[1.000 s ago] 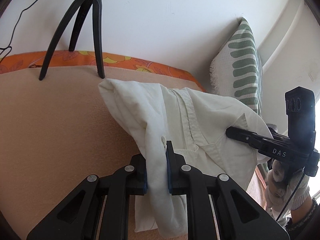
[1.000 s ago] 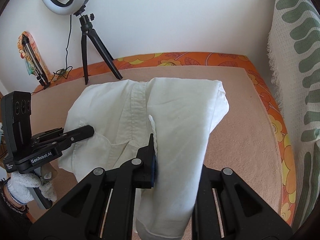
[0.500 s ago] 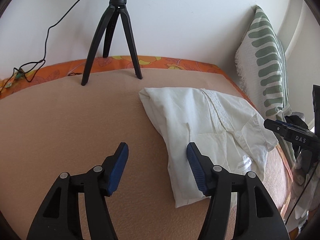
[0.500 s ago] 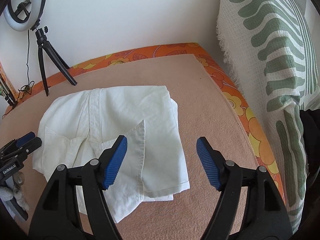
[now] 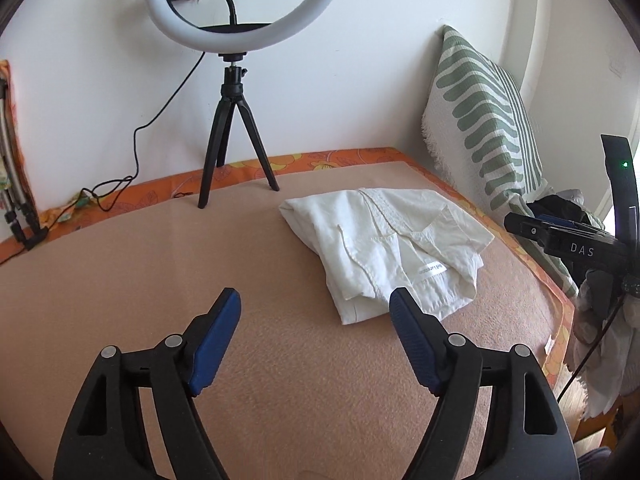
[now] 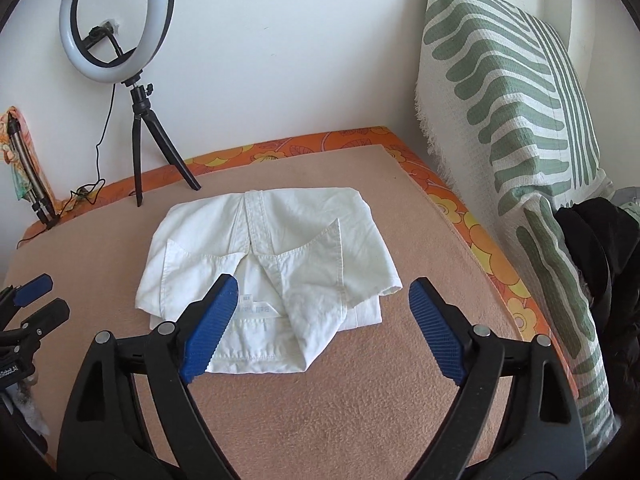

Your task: Fold small clothes

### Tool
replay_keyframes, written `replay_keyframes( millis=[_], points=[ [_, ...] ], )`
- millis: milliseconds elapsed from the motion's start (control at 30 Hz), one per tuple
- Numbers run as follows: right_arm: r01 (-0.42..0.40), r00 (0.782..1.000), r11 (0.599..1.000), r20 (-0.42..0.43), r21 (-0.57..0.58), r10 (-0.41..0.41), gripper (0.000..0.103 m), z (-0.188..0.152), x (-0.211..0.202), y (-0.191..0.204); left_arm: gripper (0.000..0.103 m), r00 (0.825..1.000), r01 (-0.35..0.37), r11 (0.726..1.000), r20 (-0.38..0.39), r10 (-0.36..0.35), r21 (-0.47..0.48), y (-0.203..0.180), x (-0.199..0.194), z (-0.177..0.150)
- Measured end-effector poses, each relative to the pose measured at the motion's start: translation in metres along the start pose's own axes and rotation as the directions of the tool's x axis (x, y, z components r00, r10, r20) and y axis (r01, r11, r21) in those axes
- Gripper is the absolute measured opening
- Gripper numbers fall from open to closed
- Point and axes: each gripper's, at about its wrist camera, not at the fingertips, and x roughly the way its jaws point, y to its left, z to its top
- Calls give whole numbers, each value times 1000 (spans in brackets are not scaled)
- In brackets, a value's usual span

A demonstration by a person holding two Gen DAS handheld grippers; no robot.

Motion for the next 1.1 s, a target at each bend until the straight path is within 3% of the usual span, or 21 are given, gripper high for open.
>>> replay_keyframes(
  millis=[267,500,667,833,1100],
  points=[
    [66,993,998,95,2,-66,101,-28,-54,33,79,998,27,999,53,-29,30,3,-58,-25],
    [95,987,995,124,31,-98,103,-55,-78,46,81,996,-59,995,75,52,85,5,-81,-49],
    [86,985,992,141,93,-99,103,-64,-82,46,83,992,-99,989,94,89,109,5,-90,-61],
    [103,980,991,160,84,-116,103,-70,-82,54,84,991,-96,990,104,85,105,9,-90,-68],
    [97,982,992,156,85,-109,103,-79,-72,66,90,984,-154,971,121,134,182,1,-88,-86]
  ],
)
